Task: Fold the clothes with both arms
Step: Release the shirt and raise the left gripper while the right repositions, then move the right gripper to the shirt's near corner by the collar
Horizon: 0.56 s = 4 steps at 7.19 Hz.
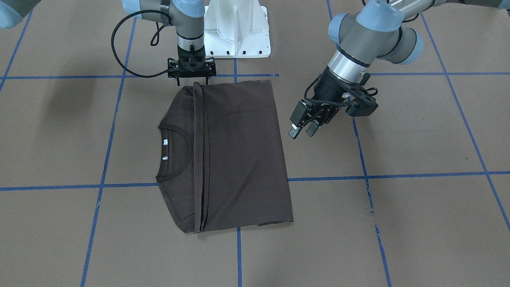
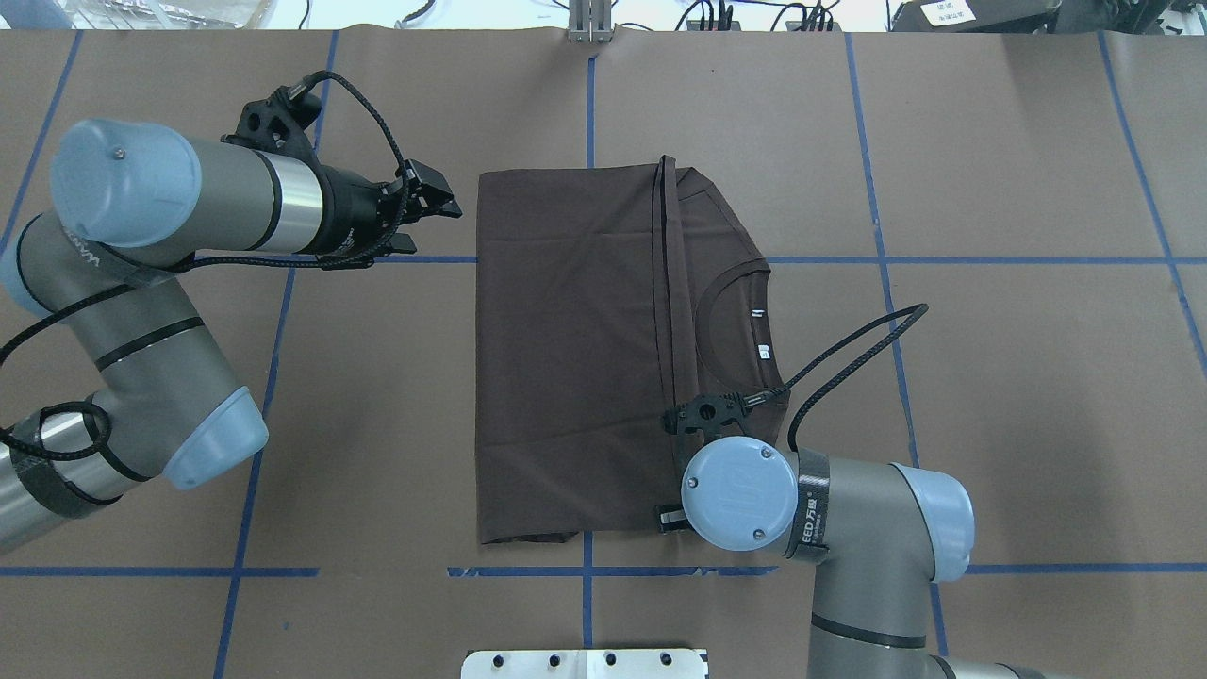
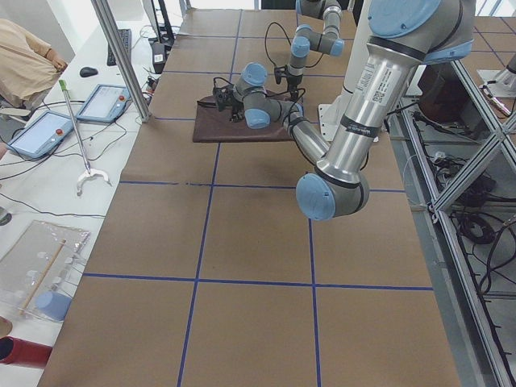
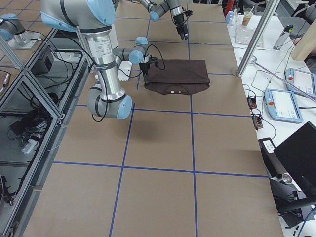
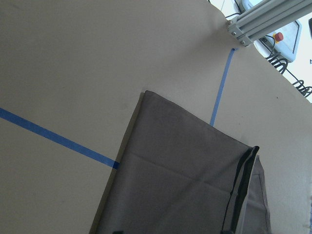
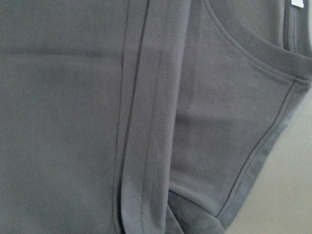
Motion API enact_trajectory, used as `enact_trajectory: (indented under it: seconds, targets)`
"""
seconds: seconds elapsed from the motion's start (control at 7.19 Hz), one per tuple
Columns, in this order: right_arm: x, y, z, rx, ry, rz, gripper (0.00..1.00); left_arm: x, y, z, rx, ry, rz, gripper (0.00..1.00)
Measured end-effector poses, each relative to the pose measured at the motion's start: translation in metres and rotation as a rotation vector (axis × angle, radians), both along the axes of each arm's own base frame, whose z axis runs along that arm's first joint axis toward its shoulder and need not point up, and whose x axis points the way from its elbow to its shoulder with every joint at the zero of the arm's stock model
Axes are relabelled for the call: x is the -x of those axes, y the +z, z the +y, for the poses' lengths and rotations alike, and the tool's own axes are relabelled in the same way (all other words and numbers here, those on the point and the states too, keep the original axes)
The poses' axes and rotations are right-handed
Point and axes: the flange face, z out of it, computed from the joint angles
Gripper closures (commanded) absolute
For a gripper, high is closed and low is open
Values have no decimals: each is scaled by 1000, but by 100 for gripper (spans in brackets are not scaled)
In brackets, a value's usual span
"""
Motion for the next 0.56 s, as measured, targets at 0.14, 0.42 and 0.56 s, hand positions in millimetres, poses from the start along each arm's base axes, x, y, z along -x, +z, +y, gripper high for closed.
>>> enact_trajectory:
  seconds: [0.14, 0.42, 0.56]
  targets:
    - [-5, 10, -1, -4, -17, 16, 0, 4, -3, 3, -4, 2, 8, 27]
    - [-45, 44, -7, -16, -50, 52, 0, 12, -8, 9, -6, 24, 23, 27]
    - [-70, 65, -7, -31, -74, 80, 0, 14, -6, 12, -3, 35, 24, 27]
